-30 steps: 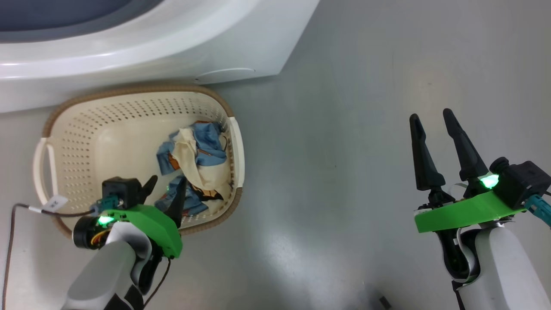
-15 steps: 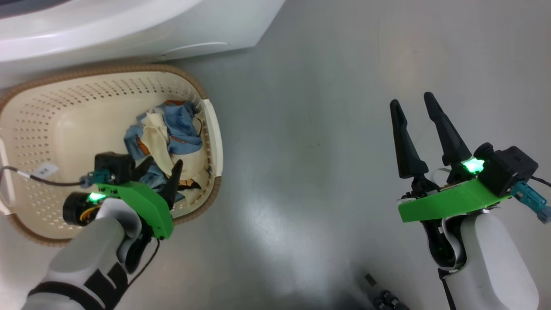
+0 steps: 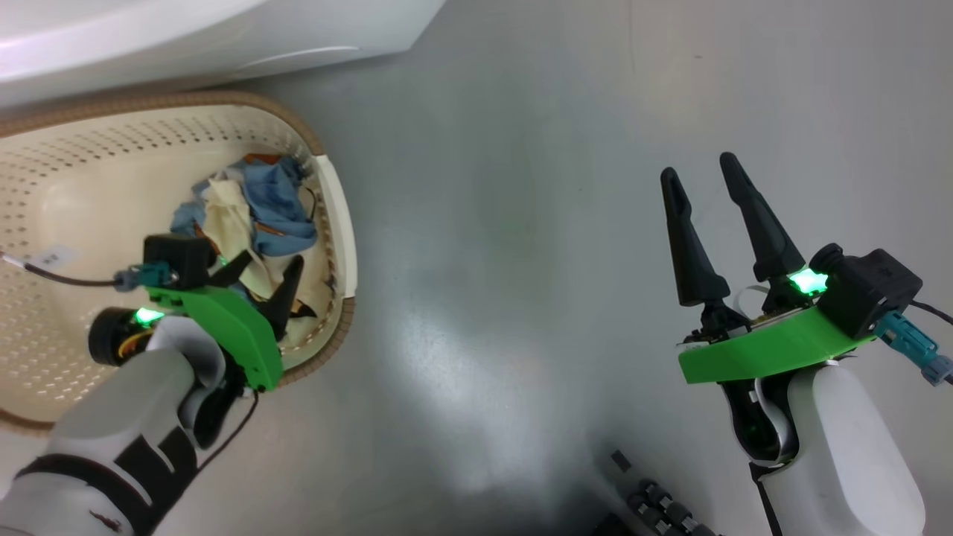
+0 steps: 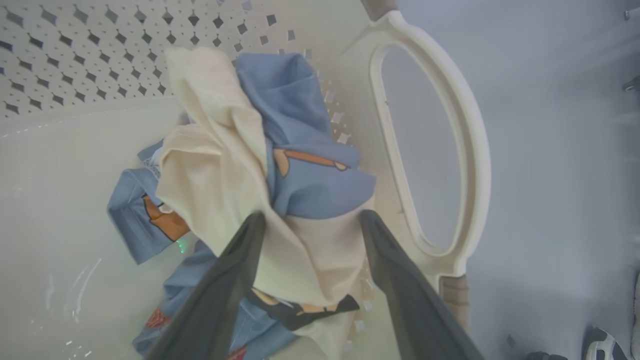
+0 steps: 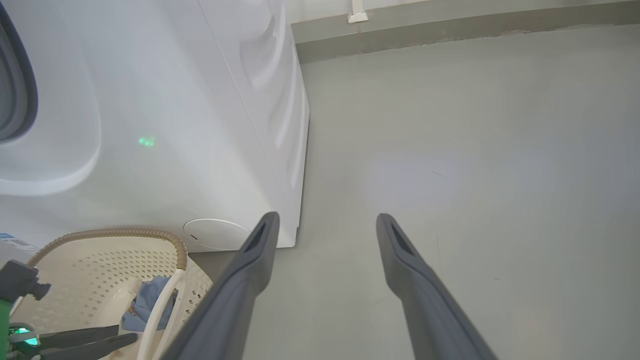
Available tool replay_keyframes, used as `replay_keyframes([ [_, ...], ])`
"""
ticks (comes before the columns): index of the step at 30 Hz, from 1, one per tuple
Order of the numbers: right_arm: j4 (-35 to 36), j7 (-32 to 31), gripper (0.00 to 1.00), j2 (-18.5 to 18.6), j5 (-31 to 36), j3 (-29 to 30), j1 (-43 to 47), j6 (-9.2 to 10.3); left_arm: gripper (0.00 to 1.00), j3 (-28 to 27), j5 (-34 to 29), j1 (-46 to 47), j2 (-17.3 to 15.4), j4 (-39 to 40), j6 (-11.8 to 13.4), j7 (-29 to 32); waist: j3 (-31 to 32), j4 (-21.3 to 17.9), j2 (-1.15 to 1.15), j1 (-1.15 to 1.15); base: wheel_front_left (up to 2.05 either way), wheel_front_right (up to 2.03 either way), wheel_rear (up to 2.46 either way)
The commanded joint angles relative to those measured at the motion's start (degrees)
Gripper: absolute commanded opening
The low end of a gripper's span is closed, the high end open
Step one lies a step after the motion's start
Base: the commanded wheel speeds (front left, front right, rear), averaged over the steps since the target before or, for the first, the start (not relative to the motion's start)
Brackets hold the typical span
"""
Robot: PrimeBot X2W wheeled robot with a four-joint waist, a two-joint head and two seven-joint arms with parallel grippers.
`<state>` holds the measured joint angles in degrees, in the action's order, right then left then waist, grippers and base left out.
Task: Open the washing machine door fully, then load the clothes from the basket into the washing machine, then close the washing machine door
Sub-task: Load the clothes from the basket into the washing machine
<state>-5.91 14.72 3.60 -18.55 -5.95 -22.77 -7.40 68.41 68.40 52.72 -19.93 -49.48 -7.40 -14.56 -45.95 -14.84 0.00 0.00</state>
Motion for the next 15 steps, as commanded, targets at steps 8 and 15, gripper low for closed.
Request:
replay_keyframes([
  [8, 2.59, 0.28, 1.00, -0.20, -0.22, -1.15, 0.88, -0.09, 0.34, 2.82, 4.55, 3.11, -2.24, -0.84, -0.09, -0.34, -1.57, -1.72, 0.00, 0.00, 0.00, 0.00, 0.00],
  [15, 2.77, 0.28, 1.00, 0.16, 0.13, -0.10, 1.80, -0.09, 0.00, 4.11, 6.53, 3.76, -1.46, -1.27, -0.09, -0.37, -0.53, -1.16, 0.00, 0.00, 0.00, 0.00, 0.00],
])
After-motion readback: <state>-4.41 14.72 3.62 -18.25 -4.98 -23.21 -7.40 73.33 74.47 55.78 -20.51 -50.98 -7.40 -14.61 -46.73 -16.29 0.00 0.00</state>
